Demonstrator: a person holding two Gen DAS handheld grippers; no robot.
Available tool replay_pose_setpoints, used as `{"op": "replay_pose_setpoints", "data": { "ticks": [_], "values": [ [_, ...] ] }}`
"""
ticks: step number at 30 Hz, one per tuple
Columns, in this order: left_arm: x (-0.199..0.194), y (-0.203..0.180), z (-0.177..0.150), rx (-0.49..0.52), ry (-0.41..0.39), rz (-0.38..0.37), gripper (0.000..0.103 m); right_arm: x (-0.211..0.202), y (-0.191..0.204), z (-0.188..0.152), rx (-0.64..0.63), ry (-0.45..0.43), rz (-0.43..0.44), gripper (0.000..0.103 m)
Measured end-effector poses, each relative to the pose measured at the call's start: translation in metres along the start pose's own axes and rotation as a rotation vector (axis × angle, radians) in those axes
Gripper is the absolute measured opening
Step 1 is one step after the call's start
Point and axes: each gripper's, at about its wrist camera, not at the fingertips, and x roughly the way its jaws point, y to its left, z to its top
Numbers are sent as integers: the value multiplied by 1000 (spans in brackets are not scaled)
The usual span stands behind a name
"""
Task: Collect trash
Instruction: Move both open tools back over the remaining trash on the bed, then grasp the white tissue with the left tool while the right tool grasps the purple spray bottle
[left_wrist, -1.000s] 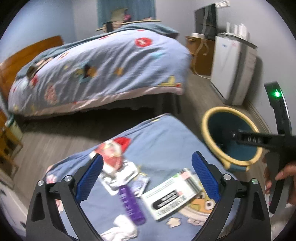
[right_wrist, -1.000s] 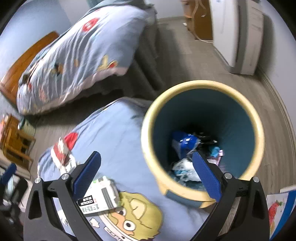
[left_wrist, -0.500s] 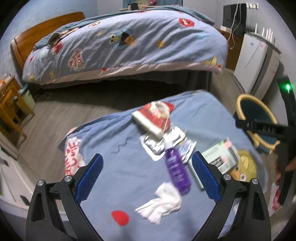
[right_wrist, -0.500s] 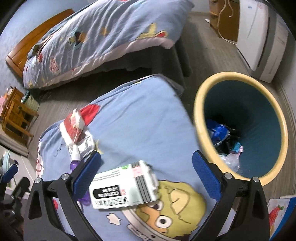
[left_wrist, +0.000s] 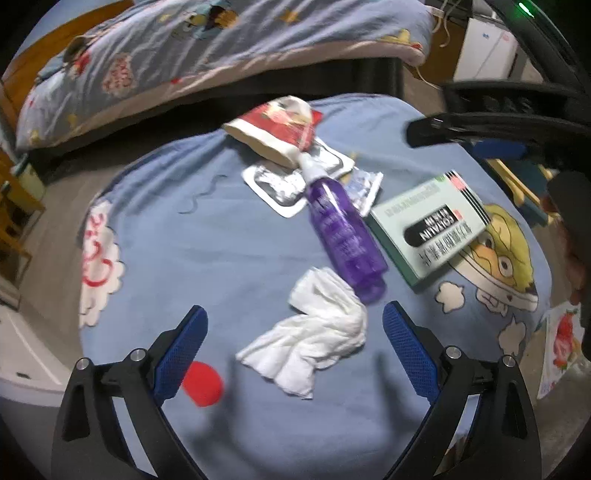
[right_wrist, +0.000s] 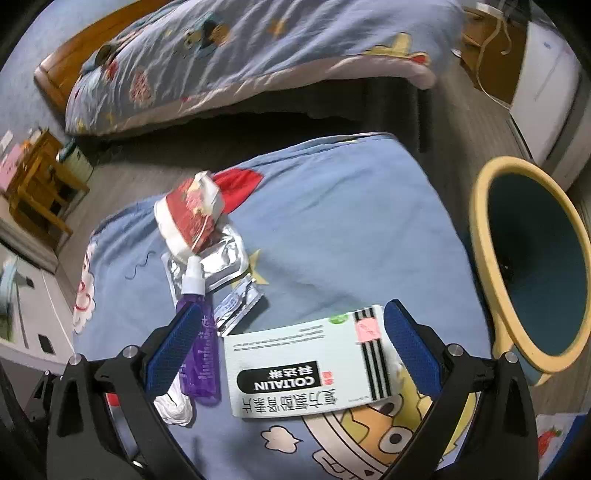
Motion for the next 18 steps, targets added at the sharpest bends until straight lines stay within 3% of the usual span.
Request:
{"op": "replay_pose_setpoints", "data": {
  "ticks": [2,4,6,11,12,15,18],
  "values": [
    [5,-5,-2,20,9,-16,94,5,5,0,-15,7,-1,97],
    [10,-7,-4,24,31,-39,85,9,9,-1,-23,13,3,97],
    [15,-6,-5,18,58,-66,69,13,11,-1,-25,19,5,97],
    [22,-9,-11,69,101,-72,50,17,19,-2,-35,24,16,97],
    [22,-9,-11,69,101,-80,40,18,22,-3,-36,25,24,97],
    [20,-1,-9,38,108,-99,20,22,35,-5,-61,29,38,88],
    [16,14,-8,-11,102,-84,16,24,44,-7,-83,31,32,74]
  ]
}}
